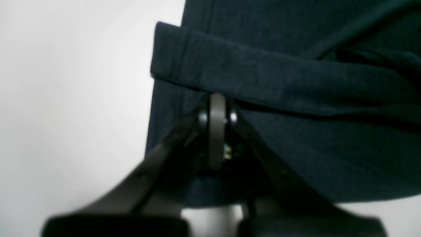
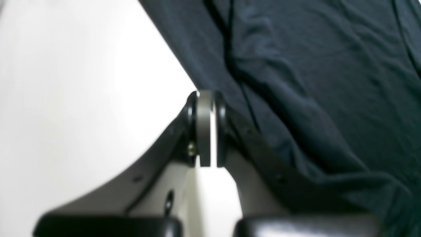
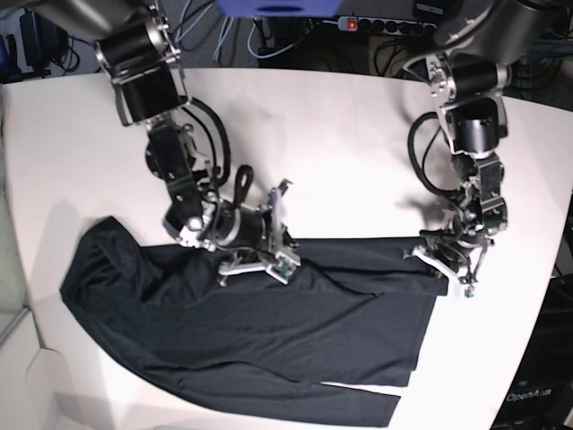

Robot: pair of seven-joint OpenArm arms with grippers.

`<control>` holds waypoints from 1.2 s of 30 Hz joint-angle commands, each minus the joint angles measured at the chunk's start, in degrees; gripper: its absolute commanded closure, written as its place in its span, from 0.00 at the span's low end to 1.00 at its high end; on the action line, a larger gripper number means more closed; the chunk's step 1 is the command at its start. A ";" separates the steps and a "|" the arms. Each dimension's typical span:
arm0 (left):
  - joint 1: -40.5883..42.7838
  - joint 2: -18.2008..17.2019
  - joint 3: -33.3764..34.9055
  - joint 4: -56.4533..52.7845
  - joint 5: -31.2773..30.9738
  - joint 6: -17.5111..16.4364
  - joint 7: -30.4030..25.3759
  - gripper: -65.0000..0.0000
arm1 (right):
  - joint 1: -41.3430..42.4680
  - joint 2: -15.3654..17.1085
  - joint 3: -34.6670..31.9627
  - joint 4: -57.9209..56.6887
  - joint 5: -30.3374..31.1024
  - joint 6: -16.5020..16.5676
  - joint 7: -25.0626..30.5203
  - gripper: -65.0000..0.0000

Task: Fold the T-shirt properly
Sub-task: 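Drag the right gripper's held edge toward the left gripper across the shirt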

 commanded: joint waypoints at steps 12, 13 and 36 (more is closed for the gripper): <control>-0.71 -0.50 -0.04 0.27 0.77 0.35 1.51 1.00 | 7.16 -2.35 0.08 -11.63 0.50 -0.25 7.55 1.00; -0.71 -0.50 -0.04 0.27 1.13 0.35 1.51 1.00 | 7.43 -2.88 0.08 -12.69 0.50 -0.25 8.17 1.00; -0.80 -0.41 -0.13 0.27 6.58 0.44 1.16 1.00 | 14.64 -5.96 -0.01 -30.53 0.50 -0.25 20.39 1.00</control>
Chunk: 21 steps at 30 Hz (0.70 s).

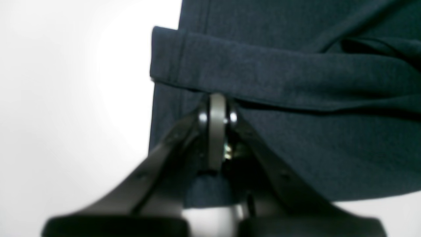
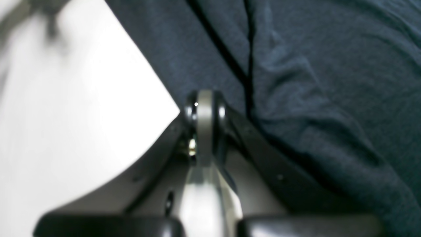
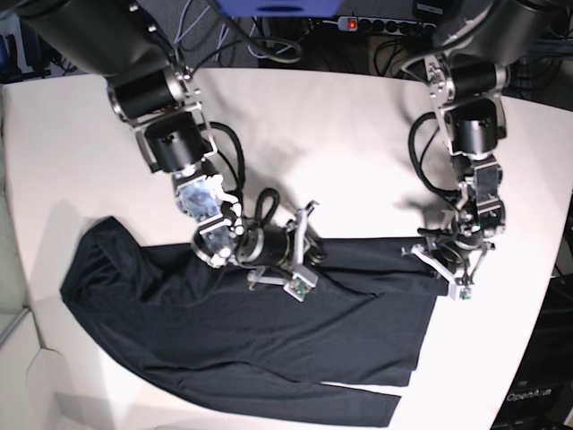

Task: Fold the T-shirt properly

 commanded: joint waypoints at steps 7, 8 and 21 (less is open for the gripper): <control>-0.56 -0.65 -0.09 0.12 1.42 0.50 2.01 1.00 | 2.11 0.21 -0.01 -0.79 0.83 -0.36 4.14 1.00; -0.56 -0.65 -0.09 0.12 1.42 0.50 2.01 1.00 | 2.82 0.21 -0.01 -1.94 0.83 -1.15 4.23 1.00; -0.56 -0.74 -0.09 0.12 1.42 0.50 2.01 1.00 | 6.07 1.53 -0.10 -12.13 0.83 -3.96 9.33 1.00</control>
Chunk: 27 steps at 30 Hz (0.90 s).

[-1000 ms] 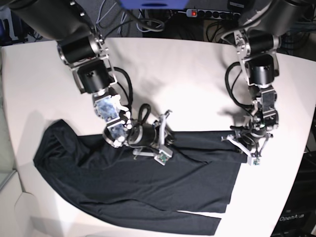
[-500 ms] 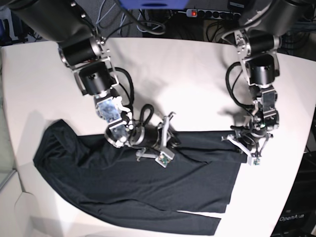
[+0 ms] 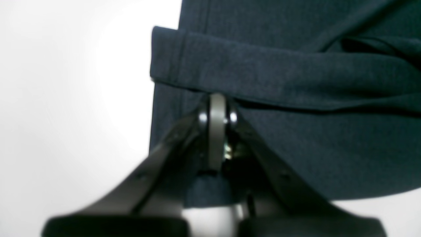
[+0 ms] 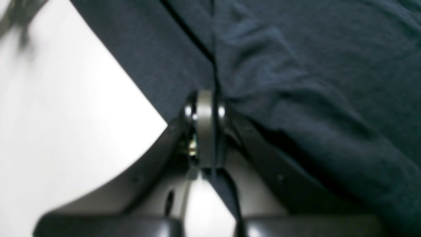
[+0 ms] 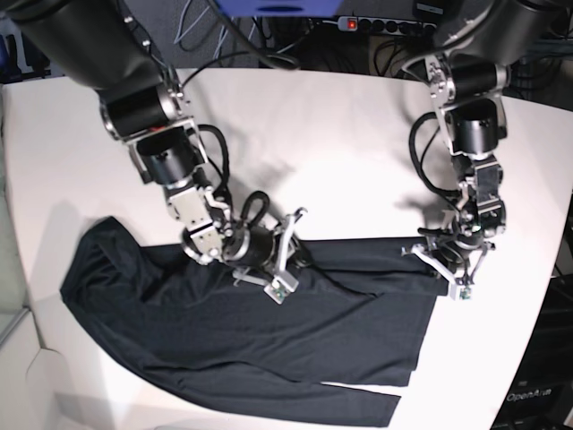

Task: Fold the T-shirt properly

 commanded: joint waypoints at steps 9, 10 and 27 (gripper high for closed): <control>0.05 -1.42 -0.09 0.12 1.53 0.59 1.93 1.00 | 3.30 3.60 0.10 0.59 0.17 -2.09 0.06 1.00; 0.05 -1.51 -0.09 0.12 1.53 0.59 1.93 1.00 | 3.48 3.78 0.10 0.50 0.17 -2.18 0.06 1.00; 0.85 -1.77 0.00 0.12 1.53 0.41 1.93 1.00 | 3.83 7.21 0.37 0.67 -11.00 -28.73 11.31 1.00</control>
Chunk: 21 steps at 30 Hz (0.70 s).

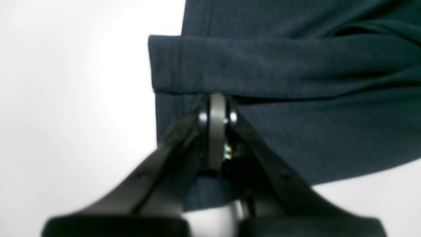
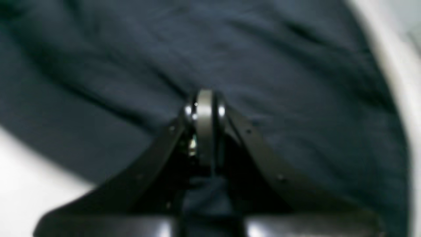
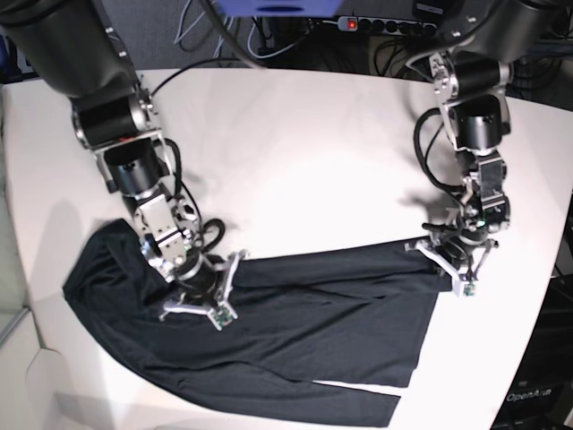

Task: Fold the T-shirt properly

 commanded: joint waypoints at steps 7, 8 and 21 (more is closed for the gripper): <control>-0.25 -0.79 -0.04 -0.01 1.75 1.27 3.22 1.00 | 1.02 1.42 0.34 5.05 -6.38 -11.37 2.18 1.00; -0.25 -0.79 -0.04 -0.01 1.75 1.27 3.22 1.00 | 0.58 1.51 0.34 5.57 -6.55 -12.07 2.00 1.00; -0.25 -0.79 -0.04 -0.01 1.75 1.27 3.22 1.00 | -15.85 1.77 0.08 34.15 -6.82 9.38 -3.18 1.00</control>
